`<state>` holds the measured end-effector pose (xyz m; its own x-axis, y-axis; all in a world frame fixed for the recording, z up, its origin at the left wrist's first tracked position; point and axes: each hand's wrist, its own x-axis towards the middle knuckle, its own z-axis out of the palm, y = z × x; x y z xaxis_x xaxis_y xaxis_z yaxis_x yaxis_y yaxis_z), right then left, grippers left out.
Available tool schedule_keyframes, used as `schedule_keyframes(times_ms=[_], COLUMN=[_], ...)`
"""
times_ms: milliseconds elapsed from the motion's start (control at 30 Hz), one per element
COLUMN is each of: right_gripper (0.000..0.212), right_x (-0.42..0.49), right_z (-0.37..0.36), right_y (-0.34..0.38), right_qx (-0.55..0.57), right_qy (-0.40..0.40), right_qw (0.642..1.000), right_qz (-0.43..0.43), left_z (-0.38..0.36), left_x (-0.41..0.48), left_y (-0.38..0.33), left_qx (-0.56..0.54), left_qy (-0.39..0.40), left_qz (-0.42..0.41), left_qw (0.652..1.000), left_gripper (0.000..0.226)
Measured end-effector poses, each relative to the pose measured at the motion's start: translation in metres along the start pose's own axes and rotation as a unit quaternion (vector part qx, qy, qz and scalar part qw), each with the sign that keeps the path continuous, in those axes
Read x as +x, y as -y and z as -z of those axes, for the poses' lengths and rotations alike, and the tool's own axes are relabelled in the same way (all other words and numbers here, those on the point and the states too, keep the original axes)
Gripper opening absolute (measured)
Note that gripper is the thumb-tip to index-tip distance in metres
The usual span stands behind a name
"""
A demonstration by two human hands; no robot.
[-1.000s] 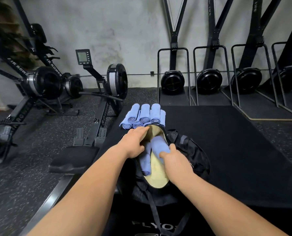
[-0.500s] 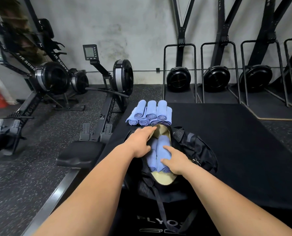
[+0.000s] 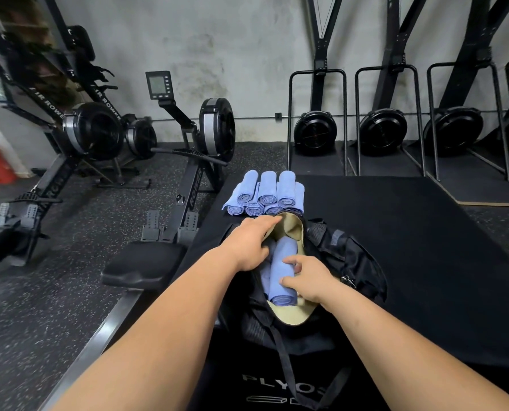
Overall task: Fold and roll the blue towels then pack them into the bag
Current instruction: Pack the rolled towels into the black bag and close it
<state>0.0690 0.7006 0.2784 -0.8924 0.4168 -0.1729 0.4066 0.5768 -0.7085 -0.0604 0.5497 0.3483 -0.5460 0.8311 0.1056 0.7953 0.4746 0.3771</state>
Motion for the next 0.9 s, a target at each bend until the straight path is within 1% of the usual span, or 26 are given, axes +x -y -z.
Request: schedule_keyframes(times_ms=[67,100,167,200,233,300,333,400,600,733,800,900], right_gripper=[0.06,0.058,0.051,0.044,0.034,0.014,0.011,0.014,0.014,0.021,0.022,0.018], right_x=[-0.002,-0.002,-0.001,0.0,0.0,0.005,0.009,0.016,0.053,0.079,0.092,0.112], right_z=[0.001,0.003,0.013,0.019,0.027,0.043,0.052,0.069,0.095,0.097,0.095,0.09], right_y=[-0.008,-0.01,-0.011,-0.008,-0.004,0.005,0.01,0.02,0.027,0.03,0.029,0.024], right_qx=[0.04,0.038,-0.021,-0.051,-0.065,-0.044,-0.029,-0.008,0.056,0.176,0.221,0.227], right_qy=[0.011,0.017,0.027,0.014,-0.021,-0.125,-0.167,-0.202,-0.211,-0.206,-0.209,-0.203], right_qw=[0.999,0.999,0.999,0.997,0.995,0.986,0.979,0.973,0.973,0.962,0.952,0.953], right_qz=[-0.003,0.004,0.031,0.049,0.067,0.103,0.115,0.114,0.078,0.045,0.03,0.006], left_z=[-0.002,-0.004,-0.007,-0.009,-0.011,-0.014,-0.016,-0.019,-0.029,-0.041,-0.05,-0.065], left_x=[0.002,0.004,0.007,0.008,0.01,0.015,0.019,0.025,0.044,0.05,0.053,0.056], left_y=[-0.001,-0.001,-0.003,-0.004,-0.004,-0.004,-0.003,-0.002,-0.001,-0.003,-0.001,0.006], left_qx=[-0.003,0.0,0.013,0.017,0.02,0.018,0.015,0.013,-0.005,-0.023,-0.035,-0.044], left_qy=[0.001,0.003,0.008,0.007,0.005,-0.005,-0.012,-0.027,-0.077,-0.093,-0.092,-0.069], left_qz=[-0.003,-0.007,-0.013,-0.013,-0.012,-0.012,-0.013,-0.018,-0.054,-0.078,-0.076,-0.068], left_qw=[1.0,1.0,1.0,1.0,1.0,1.0,1.0,0.999,0.996,0.992,0.992,0.994], left_gripper=[0.084,0.083,0.083,0.082,0.082,0.082,0.083,0.083,0.075,0.069,0.068,0.064])
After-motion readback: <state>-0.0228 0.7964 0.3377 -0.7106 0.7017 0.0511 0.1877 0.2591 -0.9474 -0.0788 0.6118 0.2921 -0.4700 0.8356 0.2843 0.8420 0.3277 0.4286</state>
